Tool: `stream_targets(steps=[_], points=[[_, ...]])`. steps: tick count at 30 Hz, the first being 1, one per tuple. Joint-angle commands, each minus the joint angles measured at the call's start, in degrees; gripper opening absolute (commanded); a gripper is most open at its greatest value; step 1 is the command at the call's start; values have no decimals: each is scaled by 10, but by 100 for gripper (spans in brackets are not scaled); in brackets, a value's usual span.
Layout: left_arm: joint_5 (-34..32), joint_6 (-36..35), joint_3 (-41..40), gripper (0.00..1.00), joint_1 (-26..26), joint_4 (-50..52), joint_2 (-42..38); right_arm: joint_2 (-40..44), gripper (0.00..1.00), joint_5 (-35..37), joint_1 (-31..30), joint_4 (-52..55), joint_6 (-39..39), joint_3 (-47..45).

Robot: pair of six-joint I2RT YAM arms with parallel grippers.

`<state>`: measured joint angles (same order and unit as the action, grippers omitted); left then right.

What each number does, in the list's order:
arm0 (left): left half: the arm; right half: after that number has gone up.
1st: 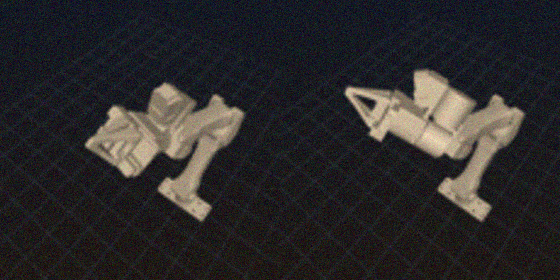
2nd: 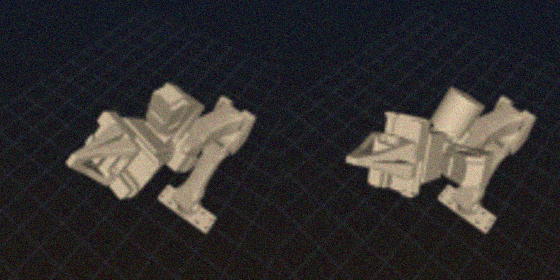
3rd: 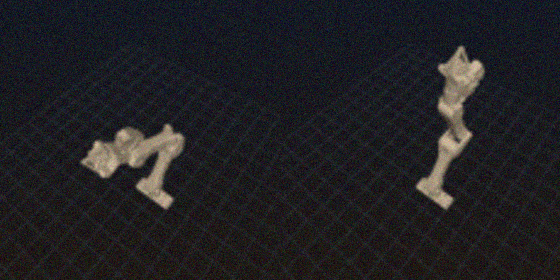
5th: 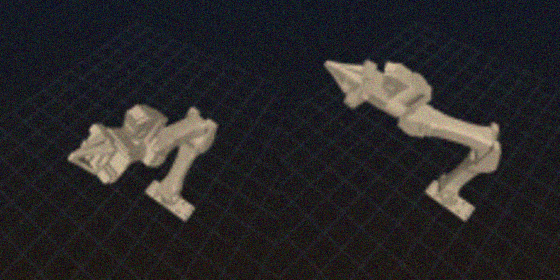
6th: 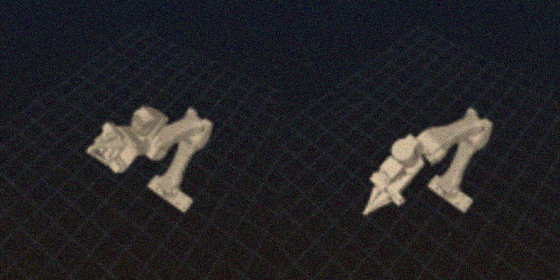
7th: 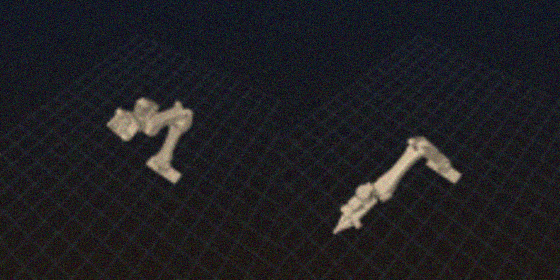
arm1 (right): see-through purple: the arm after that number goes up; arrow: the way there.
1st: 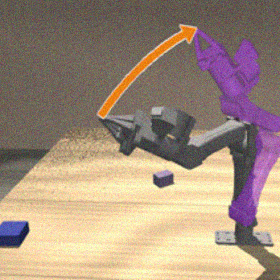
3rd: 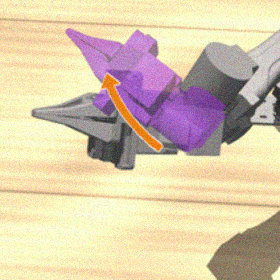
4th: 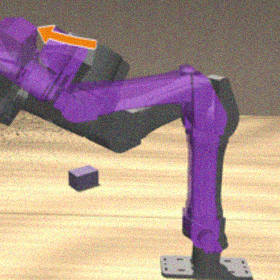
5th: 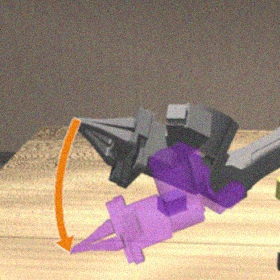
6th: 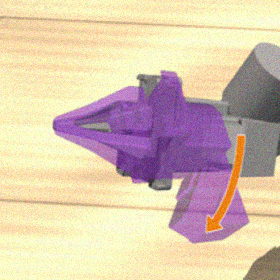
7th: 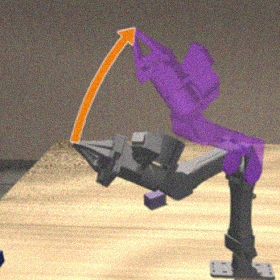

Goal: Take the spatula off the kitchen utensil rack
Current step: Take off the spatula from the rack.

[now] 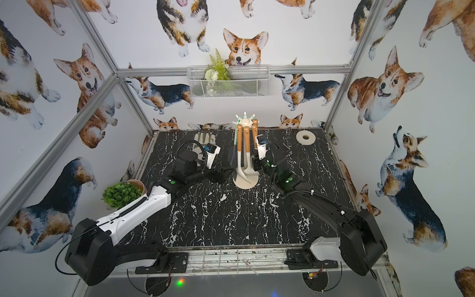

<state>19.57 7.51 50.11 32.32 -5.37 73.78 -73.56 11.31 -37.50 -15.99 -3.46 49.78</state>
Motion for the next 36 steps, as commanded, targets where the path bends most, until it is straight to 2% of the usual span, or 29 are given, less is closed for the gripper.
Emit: stream_targets(steps=[1,7,19,25,31,36], points=[[-1,-8,-1,96,0,-15,-1,12,13,1,0,-43,-10,-9],[1,-7,-2,96,0,-19,5,34,0,-2,0,-41,2,-19],[4,-12,11,96,0,-12,7,70,0,16,0,23,40,5],[6,-17,20,97,0,15,-15,107,0,67,4,127,43,13],[25,-61,37,98,0,73,-45,186,0,11,68,254,0,9],[65,-38,6,98,0,40,-74,259,0,-6,80,318,-8,-14]])
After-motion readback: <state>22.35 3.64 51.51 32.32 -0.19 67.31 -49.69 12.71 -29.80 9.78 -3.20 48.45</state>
